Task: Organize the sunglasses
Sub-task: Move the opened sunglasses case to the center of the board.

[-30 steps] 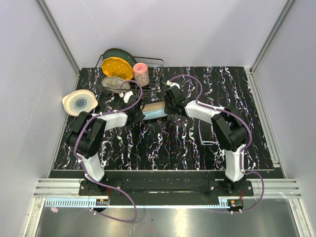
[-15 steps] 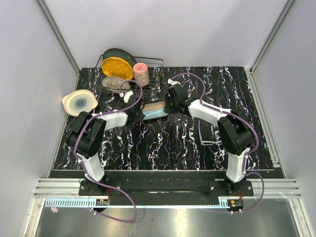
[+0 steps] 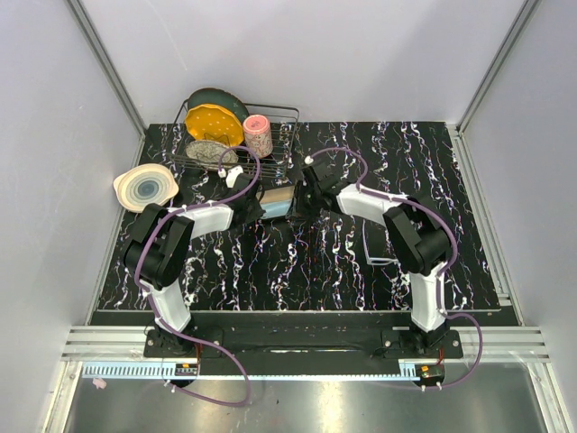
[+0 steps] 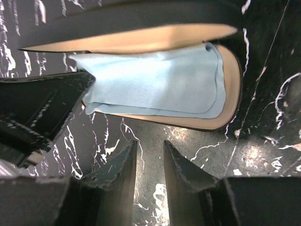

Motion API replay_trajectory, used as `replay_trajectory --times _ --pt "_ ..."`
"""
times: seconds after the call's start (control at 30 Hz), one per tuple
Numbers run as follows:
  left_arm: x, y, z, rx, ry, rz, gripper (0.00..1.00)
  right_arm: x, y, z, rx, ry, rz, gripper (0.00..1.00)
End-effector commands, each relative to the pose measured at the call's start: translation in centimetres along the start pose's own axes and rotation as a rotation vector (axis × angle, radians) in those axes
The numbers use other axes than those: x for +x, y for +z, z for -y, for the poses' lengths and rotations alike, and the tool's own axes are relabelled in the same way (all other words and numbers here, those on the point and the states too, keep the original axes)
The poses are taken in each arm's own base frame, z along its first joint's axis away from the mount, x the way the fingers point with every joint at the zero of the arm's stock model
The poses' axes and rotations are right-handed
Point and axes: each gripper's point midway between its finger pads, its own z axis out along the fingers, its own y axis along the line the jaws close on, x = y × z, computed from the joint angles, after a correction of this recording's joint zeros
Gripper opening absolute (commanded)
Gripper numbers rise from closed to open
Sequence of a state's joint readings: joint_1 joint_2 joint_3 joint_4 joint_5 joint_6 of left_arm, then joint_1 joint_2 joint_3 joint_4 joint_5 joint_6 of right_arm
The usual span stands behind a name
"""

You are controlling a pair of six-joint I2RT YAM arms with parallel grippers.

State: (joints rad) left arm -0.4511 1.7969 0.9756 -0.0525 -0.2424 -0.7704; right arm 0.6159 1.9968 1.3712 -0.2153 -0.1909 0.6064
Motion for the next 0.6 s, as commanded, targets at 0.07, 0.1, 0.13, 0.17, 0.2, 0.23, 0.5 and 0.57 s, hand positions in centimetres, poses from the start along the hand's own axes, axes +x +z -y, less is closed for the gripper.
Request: replay_trajectory --times 0.07,0.1,0.13,0.17,0.2,0.23,0.5,0.57 --pt "1.2 0.0 -2.0 -0.075 0.054 -0.030 0.12 -0.4 0.9 -1.8 -0.057 0.188 -0.028 0.37" --pt "1.1 0.0 -2.0 -0.074 0.052 -0.028 0.12 -0.5 1.0 -1.7 -0.049 0.200 -0.023 0.37" --pt "1.2 0.0 -1.9 -0.073 0.052 -0.028 0.12 -0.6 1.1 -1.7 -0.049 0.222 -0.015 0.37" --pt "1.1 0.0 -2.0 -0.074 0.051 -0.028 0.12 -0.6 1.2 -1.7 -0.047 0.234 -0.012 0.38" --pt "1.2 0.0 -1.9 -0.073 0.052 -0.028 0.12 -0.8 1.2 -1.8 -0.050 0.240 -0.004 0.38" --pt "1.1 0.0 -2.0 -0.074 0.051 -0.028 0.12 -0.8 1.4 -1.8 -0.057 0.257 0.001 0.39" --pt "1.2 0.0 -1.9 -0.072 0.050 -0.029 0.12 -1.2 1.9 -1.4 -0.054 0.333 0.023 0.45" --pt "1.3 0.0 -1.9 -0.072 0.049 -0.031 0.12 -1.1 2.1 -1.1 -0.044 0.367 0.020 0.45"
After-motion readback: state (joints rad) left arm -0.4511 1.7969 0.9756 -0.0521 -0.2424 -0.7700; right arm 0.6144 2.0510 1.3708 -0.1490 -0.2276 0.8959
